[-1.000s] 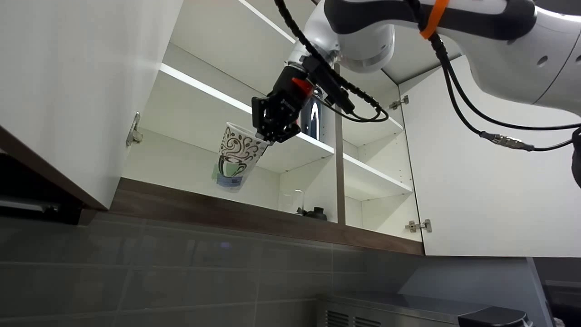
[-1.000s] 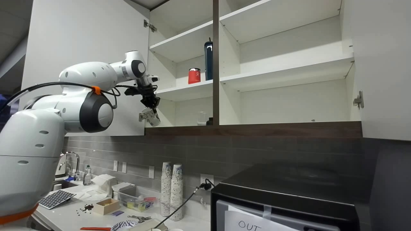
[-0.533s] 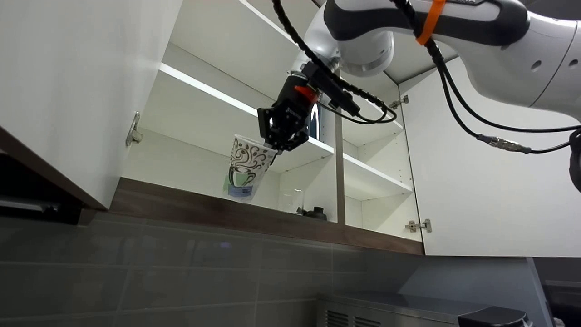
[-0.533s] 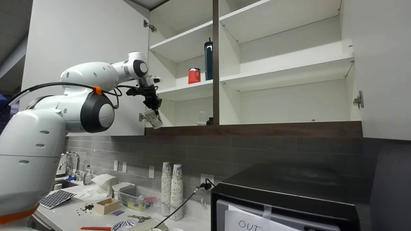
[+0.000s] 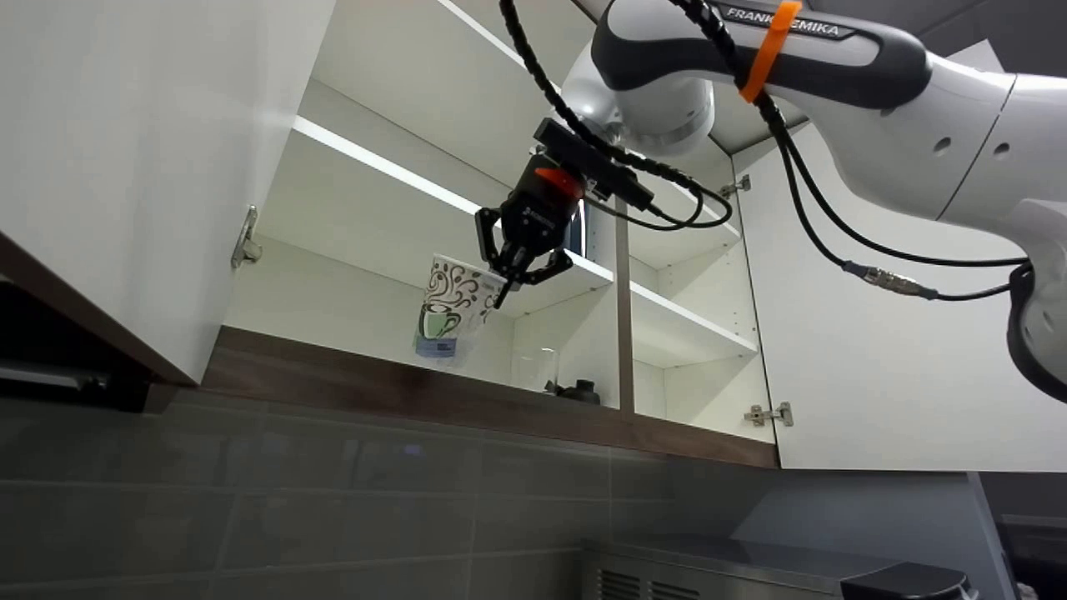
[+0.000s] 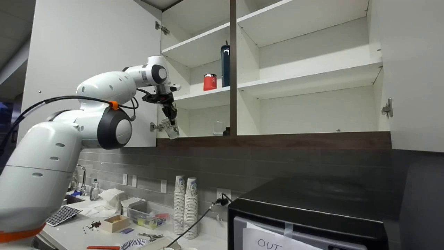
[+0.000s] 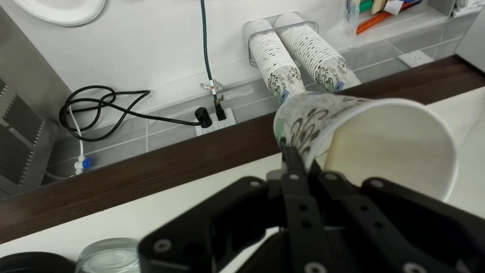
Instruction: Put two straws inside the coffee cup then put the cup inside the open upper cabinet.
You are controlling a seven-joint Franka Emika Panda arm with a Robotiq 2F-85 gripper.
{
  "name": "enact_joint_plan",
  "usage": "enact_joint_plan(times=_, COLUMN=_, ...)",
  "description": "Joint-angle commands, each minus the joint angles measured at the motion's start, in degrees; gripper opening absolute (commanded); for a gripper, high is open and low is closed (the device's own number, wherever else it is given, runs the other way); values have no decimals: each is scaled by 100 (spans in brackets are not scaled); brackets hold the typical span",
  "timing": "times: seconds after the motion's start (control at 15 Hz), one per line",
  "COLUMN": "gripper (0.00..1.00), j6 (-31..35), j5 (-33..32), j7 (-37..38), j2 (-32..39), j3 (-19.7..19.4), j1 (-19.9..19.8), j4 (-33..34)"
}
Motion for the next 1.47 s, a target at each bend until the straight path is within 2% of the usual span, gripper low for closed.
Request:
enact_joint_plan(times=0.0, gripper=1, j6=-39, j5=6, j7=636, j2=375, j3=9, j1=142, j4=620)
enact_joint_plan(times=0.6, gripper=1, j6=47, j5=-180, j7=1248, j2=865, j3=-28, j1=431, j4=1180)
enact_joint_plan(times=1.13, gripper=1, j6=358, j5=-326, j7=1494, j2=1104, j3=-73, j1=494, j4=1479)
enact_joint_plan(times=1.2, gripper=12, j6=420, j5=-361, j7=1494, j2=1128, j3=-91, j1=493, j4=1488)
enact_joint_plan(times=1.27, gripper=29, j6=459, j5=-384, j7=1487, j2=1154, j3=-109, j1=490, j4=1491)
enact_joint_plan(times=1.33, gripper=35, j6=271, j5=-232, j7=1373, j2=1395, j3=-520, j1=764, j4=1928)
enact_joint_plan(times=1.4, gripper=42, j6=256, j5=-255, j7=1381, j2=1457, j3=-610, j1=796, j4=1982)
